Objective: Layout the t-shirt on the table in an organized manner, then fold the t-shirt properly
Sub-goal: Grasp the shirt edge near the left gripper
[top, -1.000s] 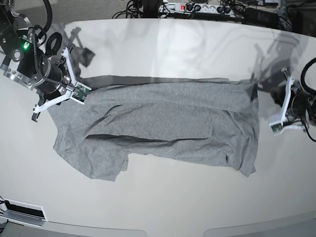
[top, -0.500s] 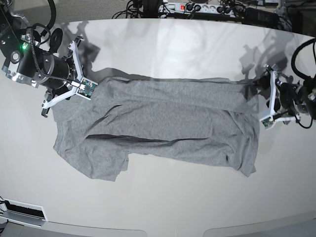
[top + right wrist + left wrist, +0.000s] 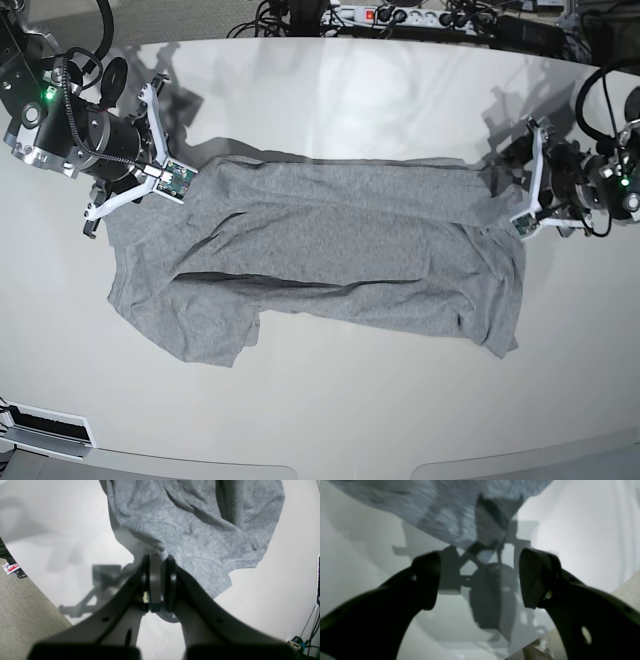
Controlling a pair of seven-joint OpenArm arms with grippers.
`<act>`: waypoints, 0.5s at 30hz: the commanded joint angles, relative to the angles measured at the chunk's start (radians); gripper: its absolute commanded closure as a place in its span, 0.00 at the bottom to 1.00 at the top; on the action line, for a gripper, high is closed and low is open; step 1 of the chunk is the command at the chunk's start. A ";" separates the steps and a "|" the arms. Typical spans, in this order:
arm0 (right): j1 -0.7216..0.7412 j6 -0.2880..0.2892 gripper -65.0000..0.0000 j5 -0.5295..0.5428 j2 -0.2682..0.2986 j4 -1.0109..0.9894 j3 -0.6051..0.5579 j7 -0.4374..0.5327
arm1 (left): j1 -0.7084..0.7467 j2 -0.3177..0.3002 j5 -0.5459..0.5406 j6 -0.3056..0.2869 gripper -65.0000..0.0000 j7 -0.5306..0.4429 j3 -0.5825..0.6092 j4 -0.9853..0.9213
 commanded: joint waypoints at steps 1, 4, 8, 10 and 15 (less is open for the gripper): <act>0.010 -0.006 1.00 0.000 0.014 0.018 0.010 0.008 | -0.014 -0.008 -0.003 -0.008 0.26 -0.008 -0.013 0.007; 0.010 -0.006 1.00 0.000 0.014 0.018 0.010 0.008 | -0.014 0.015 0.018 -0.005 0.45 -0.008 -0.013 0.002; 0.010 -0.007 1.00 0.000 0.014 0.018 0.010 0.007 | -0.017 0.016 0.064 0.043 0.89 -0.048 -0.013 0.002; 0.010 -0.006 1.00 0.000 0.014 0.018 0.010 0.007 | -0.021 0.016 0.081 0.061 1.00 -0.056 -0.013 0.002; 0.010 -0.006 1.00 0.000 0.014 0.018 0.010 0.008 | -0.029 0.016 0.101 0.062 1.00 -0.032 -0.013 0.003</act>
